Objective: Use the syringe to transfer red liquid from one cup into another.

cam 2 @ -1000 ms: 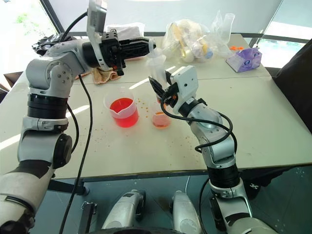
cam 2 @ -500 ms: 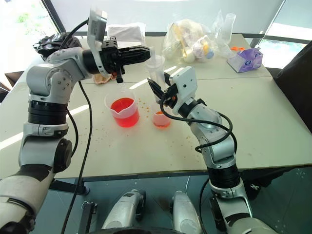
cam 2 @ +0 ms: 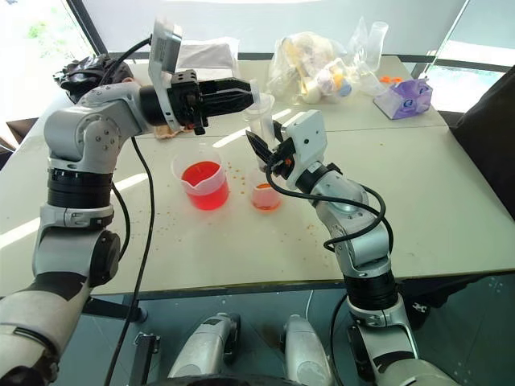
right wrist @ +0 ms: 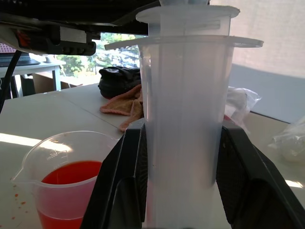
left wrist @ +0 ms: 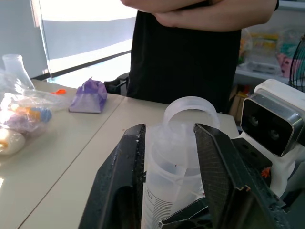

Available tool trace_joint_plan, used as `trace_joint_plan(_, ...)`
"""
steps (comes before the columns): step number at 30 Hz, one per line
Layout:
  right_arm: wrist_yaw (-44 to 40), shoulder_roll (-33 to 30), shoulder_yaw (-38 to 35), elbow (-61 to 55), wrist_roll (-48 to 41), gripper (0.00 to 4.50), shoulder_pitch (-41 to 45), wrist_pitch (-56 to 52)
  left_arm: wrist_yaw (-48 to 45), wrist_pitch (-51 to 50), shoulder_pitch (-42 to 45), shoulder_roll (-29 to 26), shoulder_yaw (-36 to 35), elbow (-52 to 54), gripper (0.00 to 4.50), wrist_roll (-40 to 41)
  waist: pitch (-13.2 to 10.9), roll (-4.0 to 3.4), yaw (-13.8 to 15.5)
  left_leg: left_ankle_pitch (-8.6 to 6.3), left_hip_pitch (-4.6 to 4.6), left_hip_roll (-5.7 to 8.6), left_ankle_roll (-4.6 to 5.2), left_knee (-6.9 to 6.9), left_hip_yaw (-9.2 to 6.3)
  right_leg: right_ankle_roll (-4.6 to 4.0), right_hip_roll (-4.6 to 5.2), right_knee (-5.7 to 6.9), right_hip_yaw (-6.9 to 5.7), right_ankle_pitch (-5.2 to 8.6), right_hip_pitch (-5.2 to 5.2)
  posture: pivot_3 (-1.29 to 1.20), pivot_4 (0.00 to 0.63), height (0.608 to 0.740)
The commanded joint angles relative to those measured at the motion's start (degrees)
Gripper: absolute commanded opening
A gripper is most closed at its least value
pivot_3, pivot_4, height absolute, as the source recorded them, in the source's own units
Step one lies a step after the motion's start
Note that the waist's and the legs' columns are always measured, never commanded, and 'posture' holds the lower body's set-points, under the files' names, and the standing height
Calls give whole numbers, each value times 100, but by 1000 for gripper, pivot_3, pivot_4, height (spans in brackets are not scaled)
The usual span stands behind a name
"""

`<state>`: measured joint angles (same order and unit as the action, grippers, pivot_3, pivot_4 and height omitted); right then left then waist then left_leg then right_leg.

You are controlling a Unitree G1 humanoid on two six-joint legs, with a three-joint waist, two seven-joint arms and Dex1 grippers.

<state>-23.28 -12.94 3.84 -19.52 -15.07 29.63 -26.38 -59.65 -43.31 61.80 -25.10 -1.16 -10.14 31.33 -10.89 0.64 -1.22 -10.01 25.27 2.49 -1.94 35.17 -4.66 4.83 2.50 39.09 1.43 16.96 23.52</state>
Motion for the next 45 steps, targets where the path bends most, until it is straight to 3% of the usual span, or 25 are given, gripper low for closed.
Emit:
trace_joint_plan(1, 33, 61, -104, -445, -183, 1346, 314, 46, -27, -85, -106, -24, 37, 286, 2470, 120, 0, 0, 4, 0, 0, -1, 0, 0, 0, 0, 0, 1, 0, 0, 0, 0, 150, 736)
trace_joint_plan(10, 98, 88, -190, -456, -316, 1346, 472, -135, 440, -273, -786, -843, -828, 668, 2470, 346, 0, -2, -47, 0, -4, -4, 0, -4, 0, 0, -1, 2, 2, 0, 2, 0, 150, 736)
trace_joint_plan(15, 305, 7, -656, -298, -745, 1346, 1173, -738, 547, -728, -1372, -1268, -1168, 1523, 2470, 830, -1, -2, -63, 0, 0, -2, 0, -1, -2, 0, 4, 0, 2, 0, 0, 0, 150, 736)
trace_joint_plan(24, 1428, -783, -1754, 1530, -1027, 1346, 3453, -4641, 781, -1027, -2453, -1395, -1162, 2933, 2470, 1448, 0, -2, 37, 0, -1, 0, 0, -2, 0, -5, 12, -1, 6, 0, -1, 0, 150, 736)
trace_joint_plan(30, 870, -1566, -577, 2942, -980, 1346, 4072, -6484, 781, -1041, -2796, -1641, -1231, 3284, 2470, 1741, -1, -3, 1, -2, 2, 0, 4, -9, 6, -8, 14, -11, 7, 3, 3, 0, 150, 736)
trace_joint_plan(45, 838, -1163, 102, 4398, -331, 1346, 3770, -6413, 1160, -1037, -3092, -1911, -1300, 3631, 2470, 2013, -2, -4, 1, -4, 4, -1, 7, -6, 12, -6, 7, -10, 3, 2, 3, 0, 150, 736)
